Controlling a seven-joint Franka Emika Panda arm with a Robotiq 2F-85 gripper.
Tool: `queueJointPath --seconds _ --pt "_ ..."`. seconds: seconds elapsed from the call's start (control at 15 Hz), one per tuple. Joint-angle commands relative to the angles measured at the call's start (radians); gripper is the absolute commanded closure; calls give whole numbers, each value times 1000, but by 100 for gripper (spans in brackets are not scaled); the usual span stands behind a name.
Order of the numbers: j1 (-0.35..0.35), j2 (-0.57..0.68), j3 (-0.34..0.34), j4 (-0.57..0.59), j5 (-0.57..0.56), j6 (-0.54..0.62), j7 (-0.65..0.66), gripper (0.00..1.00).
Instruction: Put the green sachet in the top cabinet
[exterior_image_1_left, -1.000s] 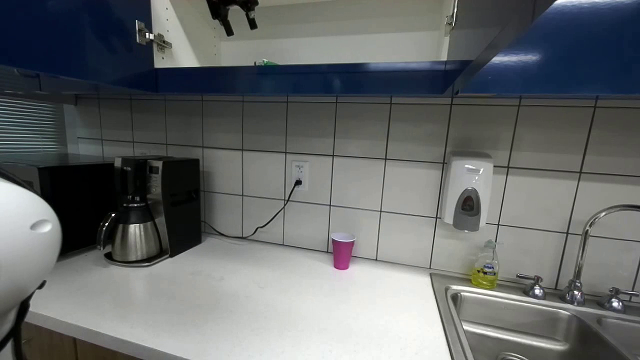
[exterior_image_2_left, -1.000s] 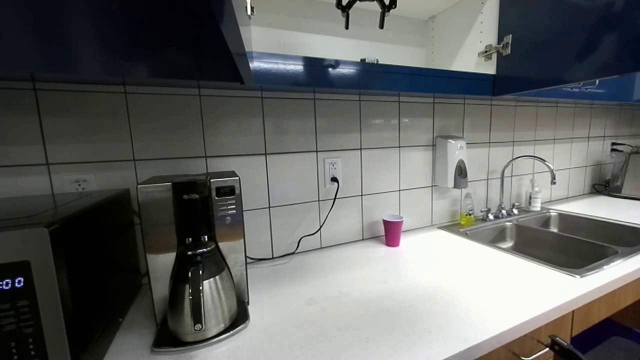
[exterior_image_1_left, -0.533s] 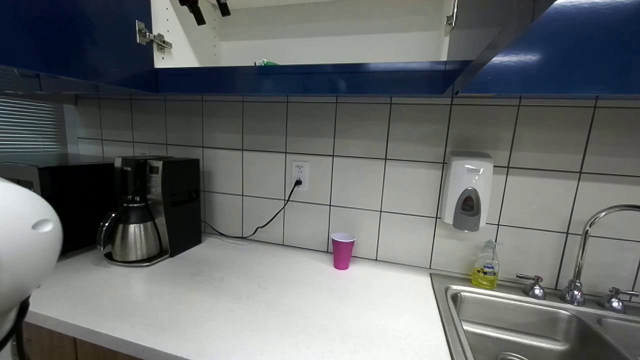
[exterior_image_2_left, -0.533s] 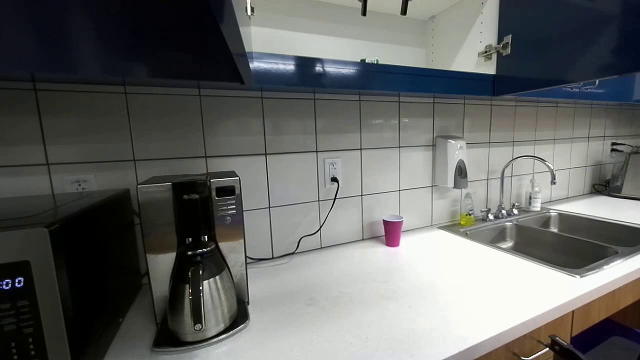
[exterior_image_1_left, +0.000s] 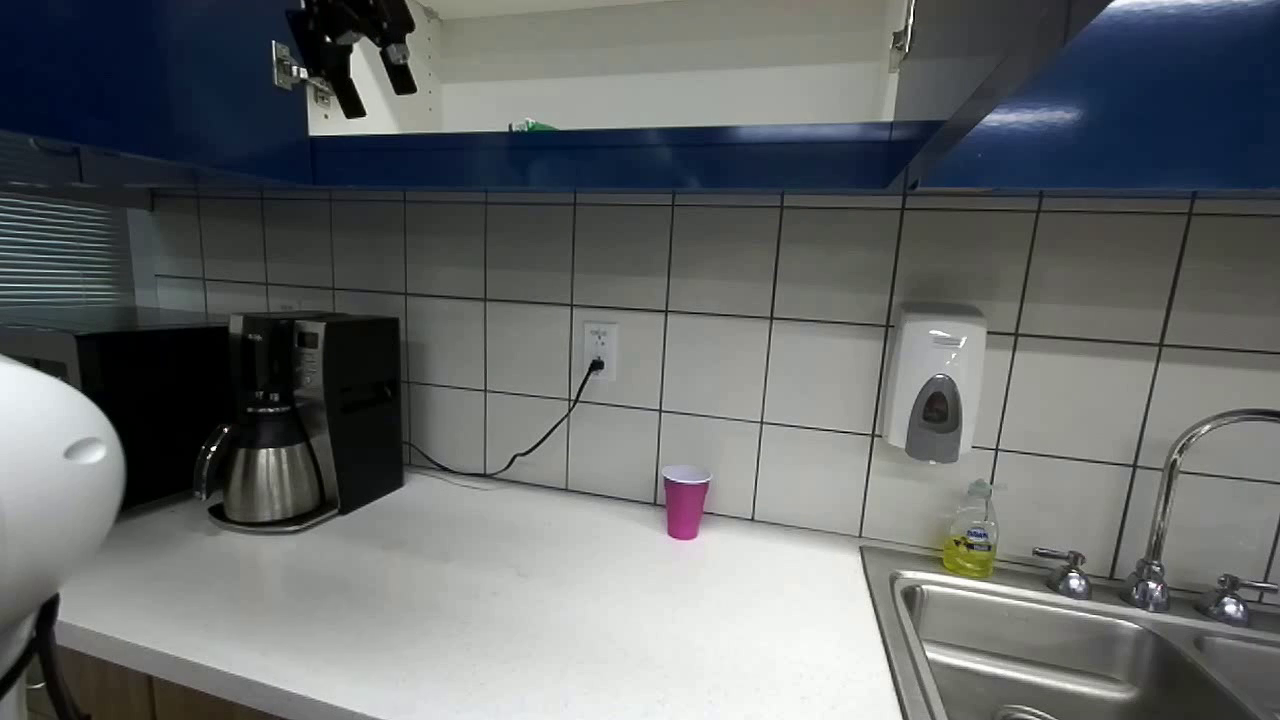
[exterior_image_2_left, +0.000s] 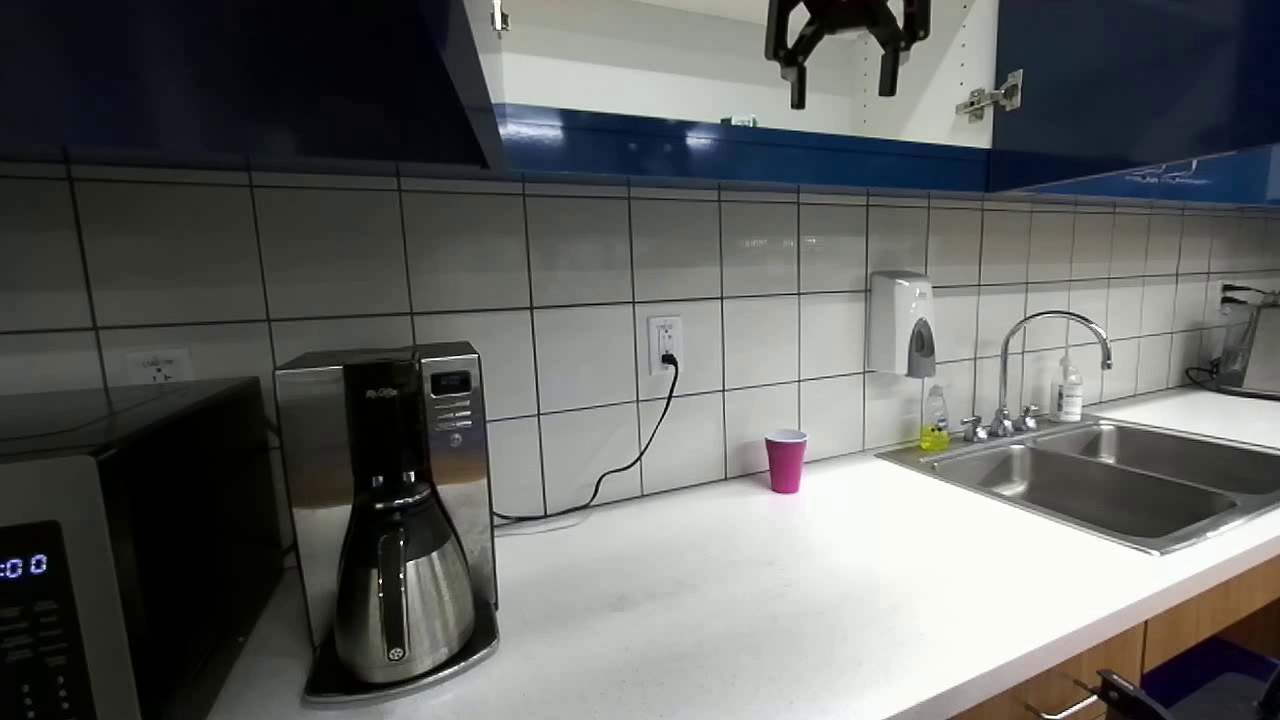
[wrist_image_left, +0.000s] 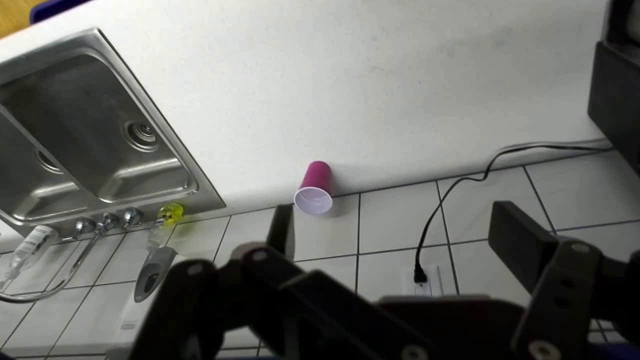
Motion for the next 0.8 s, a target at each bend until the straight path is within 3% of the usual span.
queueJointPath --seconds 0.0,0.4,0.73 --pt "-7 -132 -9 -192 15 30 -38 0" --pt "-6 -224 -60 -400 15 104 -123 0" --pt "-17 -227 -103 -521 16 207 -181 0"
